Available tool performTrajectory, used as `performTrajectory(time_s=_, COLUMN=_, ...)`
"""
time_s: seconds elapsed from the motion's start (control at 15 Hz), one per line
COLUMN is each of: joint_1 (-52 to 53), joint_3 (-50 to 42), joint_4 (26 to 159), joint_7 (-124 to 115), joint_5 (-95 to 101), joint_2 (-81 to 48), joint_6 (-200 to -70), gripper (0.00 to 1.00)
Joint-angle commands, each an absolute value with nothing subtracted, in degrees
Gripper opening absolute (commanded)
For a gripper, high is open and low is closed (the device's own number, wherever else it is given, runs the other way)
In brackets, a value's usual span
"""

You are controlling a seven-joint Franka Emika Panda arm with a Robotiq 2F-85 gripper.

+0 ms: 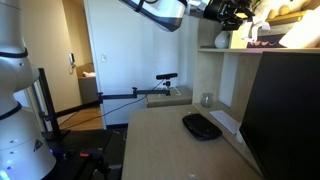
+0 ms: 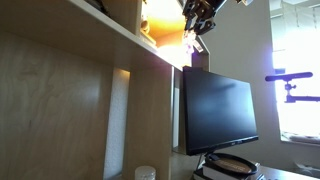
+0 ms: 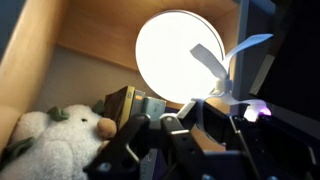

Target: Put the white object on the middle shelf

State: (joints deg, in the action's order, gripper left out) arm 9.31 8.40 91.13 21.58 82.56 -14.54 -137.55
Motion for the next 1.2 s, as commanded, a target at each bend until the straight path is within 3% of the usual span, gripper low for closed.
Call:
performTrajectory(time_s=0.0, joint_1=8.62, joint_3=8.06, joint_4=88.24, joint_7=23.1, joint_5=83.14, joint_2=-16.04, joint_6=-144.85, gripper=0.03)
performTrajectory(time_s=0.47, joint_1=6.97, joint_3=7.03, joint_4=86.83, joint_7=23.59, joint_5=80.93, joint_2=-17.44, joint_6=-156.49, gripper=0.03)
performTrajectory(time_s=1.13, joint_1=7.57, joint_3=6.08, joint_4=82.93, joint_7=25.52, joint_5=80.14, joint_2=-20.27, joint_6=-154.11, gripper=0.03)
